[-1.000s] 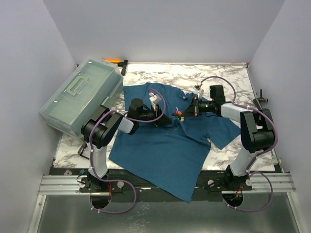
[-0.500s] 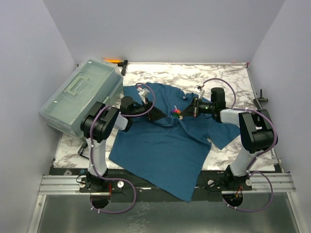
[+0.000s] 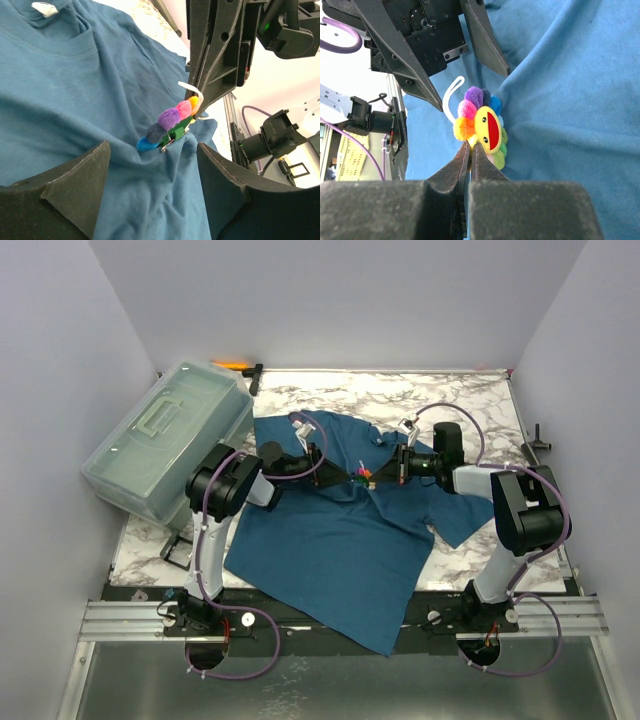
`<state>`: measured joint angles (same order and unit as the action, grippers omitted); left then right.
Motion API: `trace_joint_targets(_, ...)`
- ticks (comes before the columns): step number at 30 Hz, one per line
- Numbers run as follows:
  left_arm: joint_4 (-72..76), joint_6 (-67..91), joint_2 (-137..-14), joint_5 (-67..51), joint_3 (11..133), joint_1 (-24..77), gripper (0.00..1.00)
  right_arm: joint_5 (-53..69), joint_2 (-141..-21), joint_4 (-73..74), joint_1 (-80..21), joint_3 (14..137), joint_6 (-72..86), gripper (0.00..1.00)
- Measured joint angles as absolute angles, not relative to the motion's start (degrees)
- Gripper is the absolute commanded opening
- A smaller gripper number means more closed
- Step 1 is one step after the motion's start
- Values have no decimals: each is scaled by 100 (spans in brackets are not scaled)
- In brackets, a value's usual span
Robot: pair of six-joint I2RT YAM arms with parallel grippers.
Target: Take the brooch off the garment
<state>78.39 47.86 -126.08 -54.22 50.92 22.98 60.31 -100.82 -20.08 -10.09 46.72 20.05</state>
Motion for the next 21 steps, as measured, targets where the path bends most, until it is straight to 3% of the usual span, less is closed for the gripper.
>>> trace_joint_targets(7, 8009, 4886, -12798, -5492, 5177, 2464, 58, 6119, -10082, -1994, -1009, 4646, 1942, 1)
trace_joint_targets(13, 8064, 4915, -12849, -5489, 5199, 2471, 69, 6217, -10082, -1951, -1009, 4630, 1887, 1)
trace_joint_targets(21, 8213, 5004, -13019, -5557, 5400, 2502, 63, 6307, -10079, -1916, -1009, 4589, 1833, 1)
